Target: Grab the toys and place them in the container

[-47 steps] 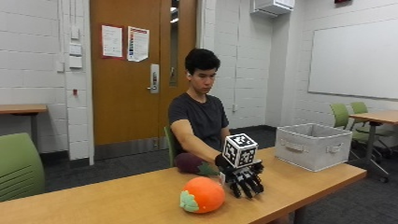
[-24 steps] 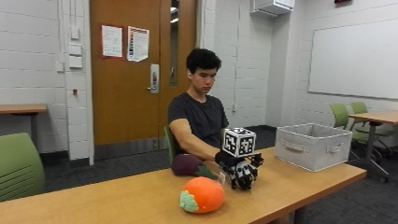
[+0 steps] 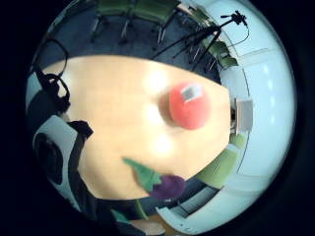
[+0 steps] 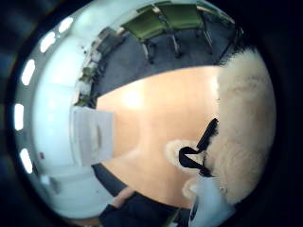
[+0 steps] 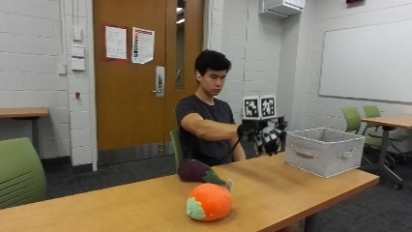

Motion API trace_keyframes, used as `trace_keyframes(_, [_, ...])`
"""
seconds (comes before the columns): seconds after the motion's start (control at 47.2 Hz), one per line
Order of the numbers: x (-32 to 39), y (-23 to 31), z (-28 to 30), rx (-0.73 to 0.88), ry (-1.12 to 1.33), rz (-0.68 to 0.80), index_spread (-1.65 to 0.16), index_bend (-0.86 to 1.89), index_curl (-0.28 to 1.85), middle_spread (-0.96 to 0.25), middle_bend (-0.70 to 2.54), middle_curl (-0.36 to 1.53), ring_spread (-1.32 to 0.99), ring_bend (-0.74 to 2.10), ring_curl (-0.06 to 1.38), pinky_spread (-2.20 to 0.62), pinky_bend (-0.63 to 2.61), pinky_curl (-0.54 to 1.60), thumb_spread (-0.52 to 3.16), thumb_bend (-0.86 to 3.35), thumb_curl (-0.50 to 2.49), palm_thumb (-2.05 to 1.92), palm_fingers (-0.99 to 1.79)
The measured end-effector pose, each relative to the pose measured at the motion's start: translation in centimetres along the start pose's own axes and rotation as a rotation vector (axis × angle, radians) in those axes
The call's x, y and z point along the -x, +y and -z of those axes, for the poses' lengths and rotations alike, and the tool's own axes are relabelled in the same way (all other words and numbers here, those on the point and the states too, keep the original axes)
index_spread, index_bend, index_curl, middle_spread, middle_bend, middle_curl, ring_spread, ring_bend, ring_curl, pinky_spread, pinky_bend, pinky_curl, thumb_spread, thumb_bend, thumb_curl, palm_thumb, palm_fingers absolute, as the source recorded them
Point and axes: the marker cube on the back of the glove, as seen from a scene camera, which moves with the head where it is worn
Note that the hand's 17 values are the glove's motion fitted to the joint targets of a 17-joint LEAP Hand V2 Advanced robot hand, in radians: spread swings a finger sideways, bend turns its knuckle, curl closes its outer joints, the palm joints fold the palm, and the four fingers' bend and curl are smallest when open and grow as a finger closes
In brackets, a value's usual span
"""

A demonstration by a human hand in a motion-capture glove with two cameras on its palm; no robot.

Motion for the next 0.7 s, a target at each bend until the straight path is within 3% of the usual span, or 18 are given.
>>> trace_keyframes(0.318, [18.2, -0.3, 13.9, -0.206, -0.056, 0.282, -0.47, 0.22, 1.03, -0.43, 0.66, 0.5, -0.47, 0.96, 0.47, -0.46, 0.87, 0.4, 0.68, 0.14, 0.71, 0.67, 1.09])
trace_keyframes(0.487, [29.7, 1.2, 15.9, -0.201, -0.141, 0.506, -0.49, 0.19, 1.11, -0.43, 0.65, 0.52, -0.46, 0.96, 0.47, -0.46, 0.88, 0.4, 0.67, 0.13, 0.77, 0.67, 1.09])
trace_keyframes(0.636, [38.4, 2.3, 15.1, -0.172, -0.17, 0.635, -0.5, 0.18, 1.17, -0.44, 0.65, 0.54, -0.46, 0.97, 0.47, -0.47, 0.88, 0.4, 0.67, 0.11, 0.81, 0.67, 1.08])
trace_keyframes(0.699, [41.8, 2.9, 14.7, -0.158, -0.183, 0.616, -0.51, 0.17, 1.19, -0.44, 0.64, 0.55, -0.46, 0.97, 0.47, -0.46, 0.88, 0.4, 0.66, 0.11, 0.83, 0.67, 1.08])
